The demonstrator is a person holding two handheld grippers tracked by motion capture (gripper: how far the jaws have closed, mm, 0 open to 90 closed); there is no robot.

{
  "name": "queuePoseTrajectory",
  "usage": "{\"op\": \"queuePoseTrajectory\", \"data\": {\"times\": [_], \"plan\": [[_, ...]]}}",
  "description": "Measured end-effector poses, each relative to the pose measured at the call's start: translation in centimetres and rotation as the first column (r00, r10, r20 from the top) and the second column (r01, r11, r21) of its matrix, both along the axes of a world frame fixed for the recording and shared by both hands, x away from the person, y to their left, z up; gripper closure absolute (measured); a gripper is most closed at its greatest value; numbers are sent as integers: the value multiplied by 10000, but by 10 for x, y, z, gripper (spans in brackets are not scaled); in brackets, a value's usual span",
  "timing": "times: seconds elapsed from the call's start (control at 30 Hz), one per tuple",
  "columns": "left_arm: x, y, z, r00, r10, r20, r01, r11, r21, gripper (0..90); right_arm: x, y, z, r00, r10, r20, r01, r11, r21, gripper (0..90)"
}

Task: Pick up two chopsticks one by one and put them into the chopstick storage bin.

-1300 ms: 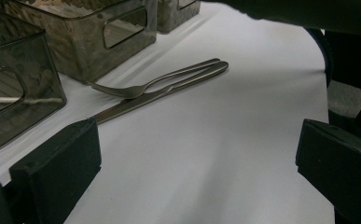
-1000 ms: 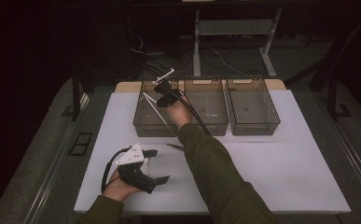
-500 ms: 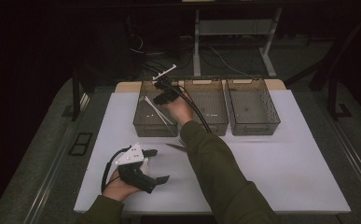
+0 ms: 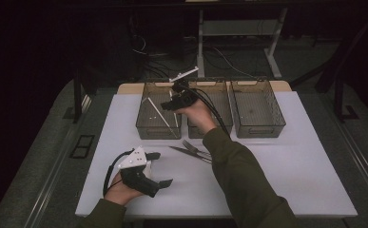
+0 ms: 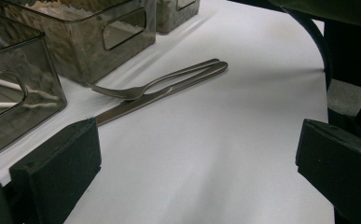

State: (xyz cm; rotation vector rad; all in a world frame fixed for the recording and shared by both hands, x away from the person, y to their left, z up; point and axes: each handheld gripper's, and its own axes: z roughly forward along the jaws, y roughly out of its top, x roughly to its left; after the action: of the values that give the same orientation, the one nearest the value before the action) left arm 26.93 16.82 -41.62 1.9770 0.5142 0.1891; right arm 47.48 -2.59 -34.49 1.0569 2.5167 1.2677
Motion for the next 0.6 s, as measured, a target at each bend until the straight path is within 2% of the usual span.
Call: {"op": "queuePoseTrajectory", "data": {"times": [0.27, 0.4, 0.6], "plan": [[1, 0, -1, 10000, 16, -71, -16, 10000, 59, 0, -28, -44, 1, 9981, 434, 443, -455, 9978, 490, 354], [2, 1, -1, 9999, 96, -86, -95, 9999, 83, 0, -43, -64, 1, 9971, 423, 636, -464, 9969, 636, 335], [3, 2, -2, 9997, 186, -179, -186, 9998, -5, 0, -73, -95, -3, 9925, 608, 1057, -698, 9941, 835, 320]]}}
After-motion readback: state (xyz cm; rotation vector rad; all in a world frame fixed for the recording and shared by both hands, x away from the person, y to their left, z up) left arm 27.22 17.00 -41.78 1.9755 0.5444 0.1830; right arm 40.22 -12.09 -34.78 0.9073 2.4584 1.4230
